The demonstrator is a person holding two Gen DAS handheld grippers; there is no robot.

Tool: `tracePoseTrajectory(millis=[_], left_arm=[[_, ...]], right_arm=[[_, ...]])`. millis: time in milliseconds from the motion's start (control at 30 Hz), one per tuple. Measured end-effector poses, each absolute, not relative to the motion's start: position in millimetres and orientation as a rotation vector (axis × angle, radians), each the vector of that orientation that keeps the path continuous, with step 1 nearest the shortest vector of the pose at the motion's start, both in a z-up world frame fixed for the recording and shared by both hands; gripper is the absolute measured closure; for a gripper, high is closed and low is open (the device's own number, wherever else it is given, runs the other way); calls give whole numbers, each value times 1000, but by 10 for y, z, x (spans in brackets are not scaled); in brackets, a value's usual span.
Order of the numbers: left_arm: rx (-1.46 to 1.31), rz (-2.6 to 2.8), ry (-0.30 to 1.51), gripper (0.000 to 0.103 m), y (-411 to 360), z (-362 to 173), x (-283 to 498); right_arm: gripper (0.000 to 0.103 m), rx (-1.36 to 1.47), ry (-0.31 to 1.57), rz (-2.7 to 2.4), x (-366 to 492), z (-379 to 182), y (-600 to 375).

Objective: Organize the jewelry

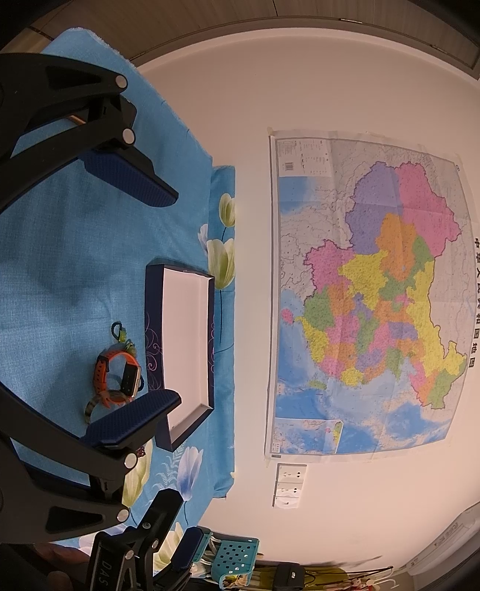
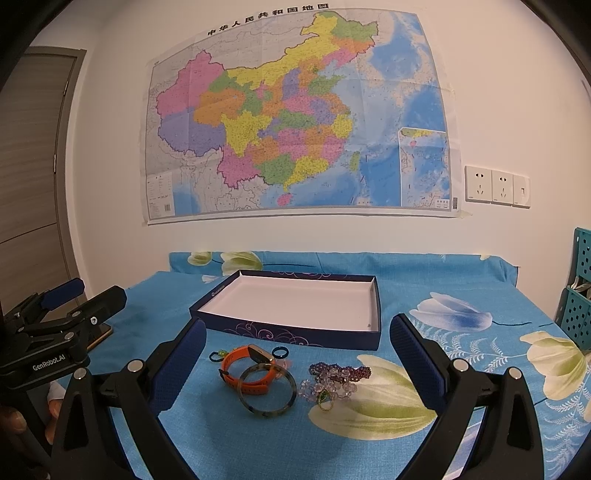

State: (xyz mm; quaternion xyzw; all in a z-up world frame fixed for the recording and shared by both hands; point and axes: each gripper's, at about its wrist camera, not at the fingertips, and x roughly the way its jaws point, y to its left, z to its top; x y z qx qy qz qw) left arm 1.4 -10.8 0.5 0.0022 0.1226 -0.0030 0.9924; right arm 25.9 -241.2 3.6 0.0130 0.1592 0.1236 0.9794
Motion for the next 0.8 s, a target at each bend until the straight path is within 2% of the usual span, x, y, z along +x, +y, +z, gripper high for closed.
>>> tracePoseTrajectory(millis=[800], left_arm=[[5, -8, 247, 6, -178, -8, 15]], right_arm=[[7, 26, 323, 251, 276, 38, -2391]])
